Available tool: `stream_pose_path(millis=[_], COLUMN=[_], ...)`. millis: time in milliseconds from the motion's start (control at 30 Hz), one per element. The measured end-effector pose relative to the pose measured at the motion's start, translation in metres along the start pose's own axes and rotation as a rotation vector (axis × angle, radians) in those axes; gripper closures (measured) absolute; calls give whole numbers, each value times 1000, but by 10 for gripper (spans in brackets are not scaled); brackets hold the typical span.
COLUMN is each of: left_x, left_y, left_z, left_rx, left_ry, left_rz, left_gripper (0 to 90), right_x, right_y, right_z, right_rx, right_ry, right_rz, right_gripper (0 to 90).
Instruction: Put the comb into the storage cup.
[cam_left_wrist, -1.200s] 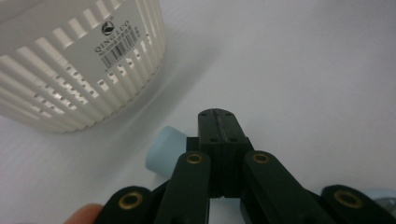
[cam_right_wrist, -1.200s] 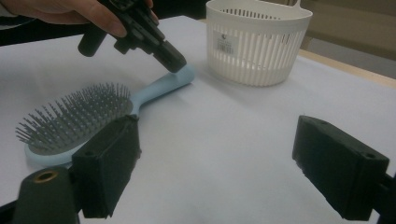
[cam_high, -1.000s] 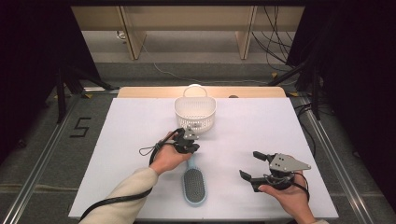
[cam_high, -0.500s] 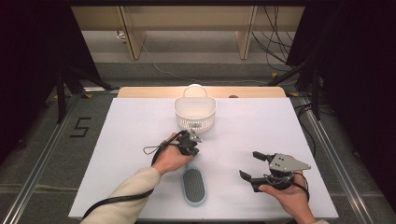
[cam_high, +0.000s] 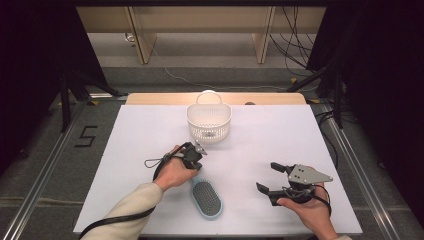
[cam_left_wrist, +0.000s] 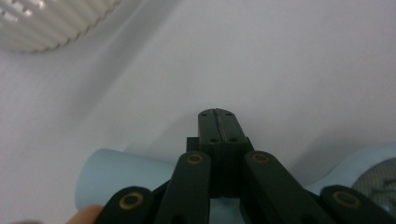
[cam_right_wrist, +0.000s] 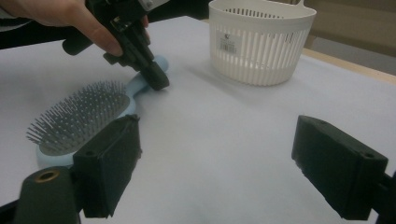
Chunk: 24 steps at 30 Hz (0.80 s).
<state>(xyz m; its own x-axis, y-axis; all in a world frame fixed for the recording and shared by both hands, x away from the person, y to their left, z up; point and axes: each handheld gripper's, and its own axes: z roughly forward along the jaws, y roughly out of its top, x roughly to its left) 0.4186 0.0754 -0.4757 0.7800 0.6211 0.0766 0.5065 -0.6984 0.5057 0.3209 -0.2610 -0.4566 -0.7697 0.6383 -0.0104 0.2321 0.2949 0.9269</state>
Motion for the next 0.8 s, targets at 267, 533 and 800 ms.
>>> stream_pose_path(millis=[267, 533, 800], left_x=[2, -6, -20], left_y=[-30, -52, -66], left_z=[-16, -30, -40], left_rx=[-2, 21, 47], left_ry=[-4, 11, 33], left_rz=[-18, 23, 87], left_gripper=[900, 900, 900], right_x=[0, 0, 0], right_y=[0, 0, 0], right_z=[0, 0, 0], right_rx=[-1, 0, -2], right_ry=[-3, -3, 0], right_rz=[5, 6, 7], right_gripper=[166, 167, 170])
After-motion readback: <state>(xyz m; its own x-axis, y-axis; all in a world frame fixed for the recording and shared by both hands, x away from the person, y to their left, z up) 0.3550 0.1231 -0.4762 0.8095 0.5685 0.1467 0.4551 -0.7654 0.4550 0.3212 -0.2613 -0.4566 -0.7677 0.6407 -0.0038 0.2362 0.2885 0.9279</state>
